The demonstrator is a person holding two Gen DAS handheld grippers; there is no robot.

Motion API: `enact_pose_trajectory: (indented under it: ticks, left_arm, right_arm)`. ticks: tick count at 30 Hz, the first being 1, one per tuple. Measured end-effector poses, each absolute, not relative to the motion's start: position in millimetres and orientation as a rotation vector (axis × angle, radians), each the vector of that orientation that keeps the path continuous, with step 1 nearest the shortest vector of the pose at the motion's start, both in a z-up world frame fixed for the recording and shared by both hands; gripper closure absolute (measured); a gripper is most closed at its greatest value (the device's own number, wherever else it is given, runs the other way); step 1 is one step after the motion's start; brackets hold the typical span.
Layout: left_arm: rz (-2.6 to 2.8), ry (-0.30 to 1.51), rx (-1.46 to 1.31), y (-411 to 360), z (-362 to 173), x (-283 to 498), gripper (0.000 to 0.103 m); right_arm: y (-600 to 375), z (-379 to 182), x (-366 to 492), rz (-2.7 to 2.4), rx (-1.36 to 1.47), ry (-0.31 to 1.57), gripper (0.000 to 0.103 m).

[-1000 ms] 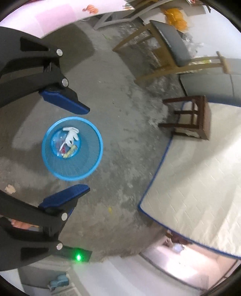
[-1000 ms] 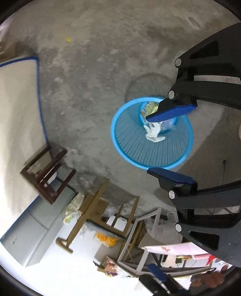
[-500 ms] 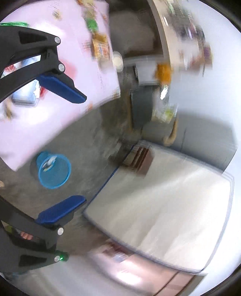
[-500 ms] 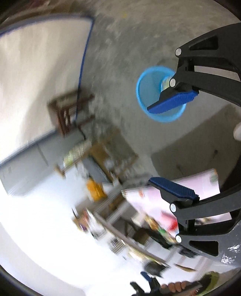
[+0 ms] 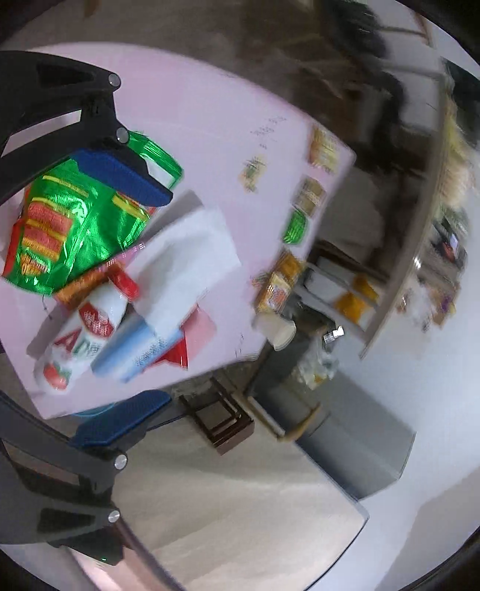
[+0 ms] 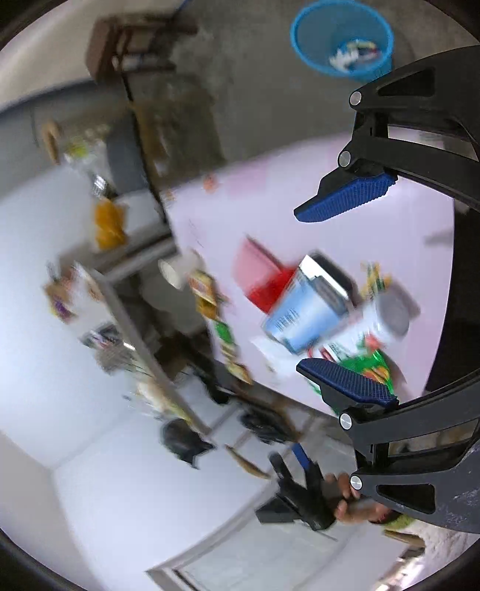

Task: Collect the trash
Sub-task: 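Move both grippers back to the table and reach toward the white tissue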

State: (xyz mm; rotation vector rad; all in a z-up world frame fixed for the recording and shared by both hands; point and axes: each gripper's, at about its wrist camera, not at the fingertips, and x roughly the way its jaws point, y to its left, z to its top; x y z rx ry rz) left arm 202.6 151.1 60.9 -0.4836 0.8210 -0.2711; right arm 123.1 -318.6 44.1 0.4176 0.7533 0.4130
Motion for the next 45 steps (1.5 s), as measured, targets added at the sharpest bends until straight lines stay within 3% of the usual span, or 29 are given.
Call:
enact_pose_trajectory:
  ticks: [7, 12, 17, 20, 25, 27, 31, 37, 43, 45]
  left_arm:
    - [-0.280, 0.955, -0.563, 157.3, 5.8, 253.7, 0.013]
    - [-0.186, 1.074, -0.630, 165.2, -28.4, 300.8, 0.024]
    - [-0.124, 1.138, -0.710, 175.8, -62.3, 329.3, 0.027]
    - [-0.114, 1.115, -0.772, 183.8, -73.5, 332.5, 0.038]
    - [-0.146, 1.116, -0.786, 183.8, -80.3, 332.7, 0.067]
    - [-0.172, 1.111, -0.782, 181.1, -80.0, 332.2, 0.070]
    - [-0.193, 1.093, -0.783, 177.9, -79.4, 332.4, 0.087]
    - [-0.234, 1.046, -0.753, 173.1, -68.2, 327.7, 0.103]
    - [-0.292, 0.950, -0.707, 167.0, -41.9, 316.5, 0.103]
    - [-0.314, 0.918, -0.706, 166.2, -33.6, 313.5, 0.103]
  right_arm:
    - [-254.2, 25.6, 176.9, 0.496, 0.398, 0.868, 0.031]
    - [-245.2, 20.6, 207.4, 0.467, 0.425, 0.903, 0.031]
    - [-259.7, -6.3, 244.4, 0.438, 0.577, 0.987, 0.032]
    - [-268.4, -19.2, 261.4, 0.425, 0.636, 1.011, 0.032]
    - [-264.7, -30.4, 277.6, 0.464, 0.653, 1.044, 0.032]
    - [-256.3, -32.5, 282.0, 0.500, 0.631, 1.053, 0.032]
    - [-238.4, -36.0, 290.5, 0.529, 0.550, 1.069, 0.033]
    - [-221.0, -42.9, 301.7, 0.542, 0.417, 1.091, 0.055]
    - [-217.9, -44.5, 303.5, 0.538, 0.364, 1.085, 0.095]
    - [-216.2, -42.5, 302.6, 0.530, 0.343, 1.067, 0.099]
